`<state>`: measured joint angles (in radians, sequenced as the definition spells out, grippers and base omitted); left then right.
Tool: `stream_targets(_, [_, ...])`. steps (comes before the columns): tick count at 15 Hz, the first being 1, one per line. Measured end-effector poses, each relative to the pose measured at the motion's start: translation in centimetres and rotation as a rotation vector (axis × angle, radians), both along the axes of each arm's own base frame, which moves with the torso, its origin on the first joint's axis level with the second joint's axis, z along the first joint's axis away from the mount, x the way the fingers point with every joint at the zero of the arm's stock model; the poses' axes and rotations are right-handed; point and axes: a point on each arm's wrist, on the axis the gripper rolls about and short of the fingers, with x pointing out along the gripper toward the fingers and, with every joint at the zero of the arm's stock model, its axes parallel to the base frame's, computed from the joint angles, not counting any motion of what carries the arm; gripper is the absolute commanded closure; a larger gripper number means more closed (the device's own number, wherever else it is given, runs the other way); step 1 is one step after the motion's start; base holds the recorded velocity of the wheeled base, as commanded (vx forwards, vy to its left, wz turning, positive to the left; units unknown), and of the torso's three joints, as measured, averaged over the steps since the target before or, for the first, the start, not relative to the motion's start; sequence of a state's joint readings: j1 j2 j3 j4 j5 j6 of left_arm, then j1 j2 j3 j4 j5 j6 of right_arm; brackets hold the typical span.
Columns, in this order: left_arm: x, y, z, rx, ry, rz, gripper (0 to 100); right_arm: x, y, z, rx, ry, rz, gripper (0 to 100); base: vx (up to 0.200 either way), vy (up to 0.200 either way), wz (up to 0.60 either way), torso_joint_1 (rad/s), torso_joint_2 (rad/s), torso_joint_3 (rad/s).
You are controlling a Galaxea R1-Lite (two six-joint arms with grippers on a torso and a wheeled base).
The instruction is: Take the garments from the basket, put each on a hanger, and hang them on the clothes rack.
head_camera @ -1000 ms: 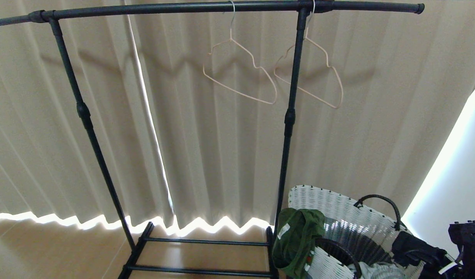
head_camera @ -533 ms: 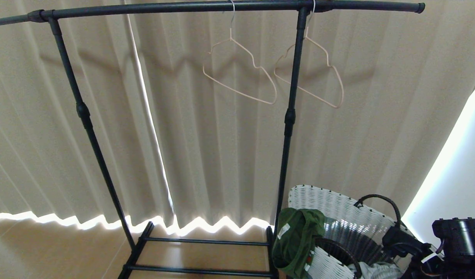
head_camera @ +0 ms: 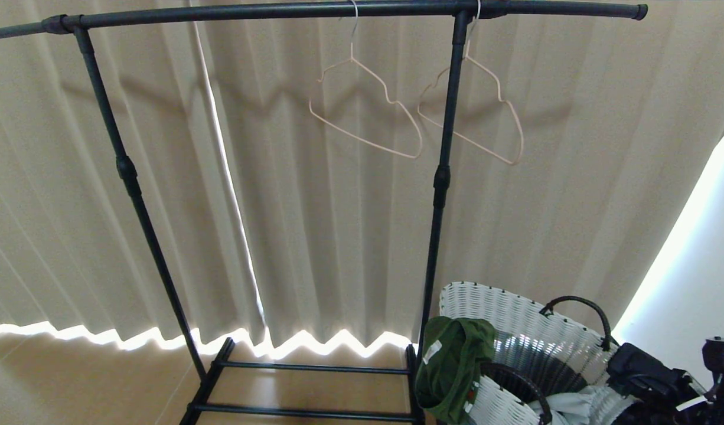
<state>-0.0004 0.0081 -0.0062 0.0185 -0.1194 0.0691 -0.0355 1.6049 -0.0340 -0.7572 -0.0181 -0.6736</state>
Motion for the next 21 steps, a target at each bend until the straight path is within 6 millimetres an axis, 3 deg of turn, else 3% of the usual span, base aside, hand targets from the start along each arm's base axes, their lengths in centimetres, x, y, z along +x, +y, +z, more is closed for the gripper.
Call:
stream_targets(5, [0.0,0.0,0.0,0.000,0.000,0.000,0,-3.9,-0.2,4.6,-0.003,-0.320,-0.035,100,0.000,0.000,0.00,0.000,0.00,0.000])
stream_targets(8, [0.0,0.0,0.0,0.000,0.000,-0.001,0,-7.1,-0.3,5.9,-0.025,-0.451,-0.084,100,0.000,0.000,0.00,0.000,0.00,0.000])
stream_targets(14, [0.0,0.0,0.1,0.001,-0.002,-0.012,0,-12.5,0.1,5.0,-0.046,-0.516,-0.129,100,0.000,0.000,-0.30,0.003,0.00,0.001])
stream_targets(19, [0.0,0.0,0.0,0.001,-0.001,-0.012,0,-13.3,0.2,5.4,-0.005,-0.601,-0.144,100,0.000,0.000,0.00,0.000,0.00,0.000])
stream_targets(21, [0.0,0.0,0.0,0.000,0.000,-0.011,0,-13.2,0.2,5.8,0.049,-0.615,-0.166,100,-0.200,0.000,0.00,0.007,0.00,0.002])
